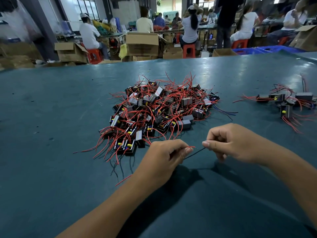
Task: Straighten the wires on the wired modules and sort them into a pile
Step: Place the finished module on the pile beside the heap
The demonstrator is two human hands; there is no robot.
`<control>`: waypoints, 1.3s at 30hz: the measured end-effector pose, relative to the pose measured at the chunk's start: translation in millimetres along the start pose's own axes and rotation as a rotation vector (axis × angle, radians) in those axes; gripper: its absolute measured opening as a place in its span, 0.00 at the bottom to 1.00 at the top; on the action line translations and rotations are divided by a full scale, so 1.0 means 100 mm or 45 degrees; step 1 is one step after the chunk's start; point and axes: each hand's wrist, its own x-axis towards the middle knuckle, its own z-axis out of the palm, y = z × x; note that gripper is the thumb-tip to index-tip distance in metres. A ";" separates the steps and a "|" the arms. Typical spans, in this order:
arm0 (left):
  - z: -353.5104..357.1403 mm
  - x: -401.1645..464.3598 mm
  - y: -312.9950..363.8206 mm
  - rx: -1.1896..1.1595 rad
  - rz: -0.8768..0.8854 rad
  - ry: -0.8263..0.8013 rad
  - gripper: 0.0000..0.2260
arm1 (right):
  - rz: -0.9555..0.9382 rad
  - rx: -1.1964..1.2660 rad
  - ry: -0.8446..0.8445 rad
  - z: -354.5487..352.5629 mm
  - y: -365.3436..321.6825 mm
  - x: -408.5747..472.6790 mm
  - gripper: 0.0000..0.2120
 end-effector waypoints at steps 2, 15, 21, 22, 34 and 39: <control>0.03 0.00 0.01 -0.005 -0.007 0.003 0.09 | 0.004 -0.002 -0.024 -0.05 0.00 -0.02 0.12; 0.06 0.02 0.04 0.151 0.050 -0.019 0.09 | -0.499 -0.212 0.209 0.10 -0.16 -0.07 0.04; 0.04 0.03 0.05 0.139 0.057 -0.048 0.08 | -0.507 -0.210 0.171 0.06 -0.14 -0.07 0.05; 0.04 0.03 0.05 0.135 0.054 -0.053 0.08 | -0.505 -0.199 0.169 0.06 -0.13 -0.07 0.05; 0.01 0.03 0.03 0.184 0.051 -0.122 0.10 | -0.508 -0.212 0.124 0.06 -0.11 -0.07 0.06; -0.02 0.04 -0.01 0.244 0.074 -0.176 0.11 | -0.522 -0.323 0.046 0.04 -0.11 -0.08 0.06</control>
